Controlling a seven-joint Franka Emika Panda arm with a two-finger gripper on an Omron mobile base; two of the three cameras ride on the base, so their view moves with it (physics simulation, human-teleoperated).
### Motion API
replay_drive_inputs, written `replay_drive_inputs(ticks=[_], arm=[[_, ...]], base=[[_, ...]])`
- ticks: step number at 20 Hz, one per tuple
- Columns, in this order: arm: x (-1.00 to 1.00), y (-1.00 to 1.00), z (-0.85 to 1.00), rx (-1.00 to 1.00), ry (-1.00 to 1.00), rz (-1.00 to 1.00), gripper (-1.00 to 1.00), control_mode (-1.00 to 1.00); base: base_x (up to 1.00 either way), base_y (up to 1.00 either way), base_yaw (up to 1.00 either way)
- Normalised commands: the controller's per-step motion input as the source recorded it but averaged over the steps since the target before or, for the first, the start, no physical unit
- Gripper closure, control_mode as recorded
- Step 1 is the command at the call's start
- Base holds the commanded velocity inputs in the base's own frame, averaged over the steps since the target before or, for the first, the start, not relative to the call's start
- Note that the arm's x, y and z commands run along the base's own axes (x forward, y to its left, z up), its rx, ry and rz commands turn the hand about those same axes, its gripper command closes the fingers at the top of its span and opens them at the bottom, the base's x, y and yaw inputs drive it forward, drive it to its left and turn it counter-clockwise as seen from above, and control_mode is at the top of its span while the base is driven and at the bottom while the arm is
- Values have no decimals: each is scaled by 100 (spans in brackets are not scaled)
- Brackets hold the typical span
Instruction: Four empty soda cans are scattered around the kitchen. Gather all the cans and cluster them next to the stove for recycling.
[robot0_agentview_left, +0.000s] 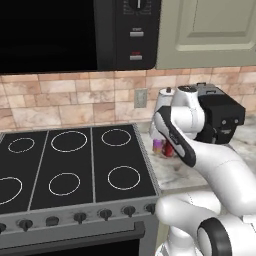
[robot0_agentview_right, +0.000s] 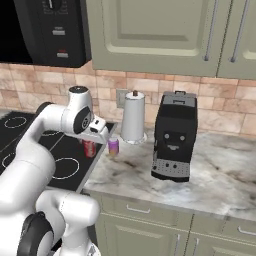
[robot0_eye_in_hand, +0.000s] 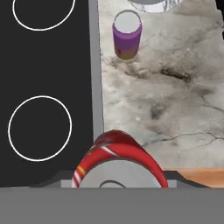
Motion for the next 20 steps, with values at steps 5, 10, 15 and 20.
replay_drive_inputs(ticks=[5, 10, 15, 20], arm=[[24, 1, -38, -10, -14, -1, 100, -100], [18, -1, -40, -7, -11, -2, 100, -100], [31, -13, -16, 0, 0, 2, 100, -100], [29, -14, -17, 0, 0, 4, 100, -100]], base=[[0, 0, 0], [0, 0, 0], [0, 0, 0], [0, 0, 0]])
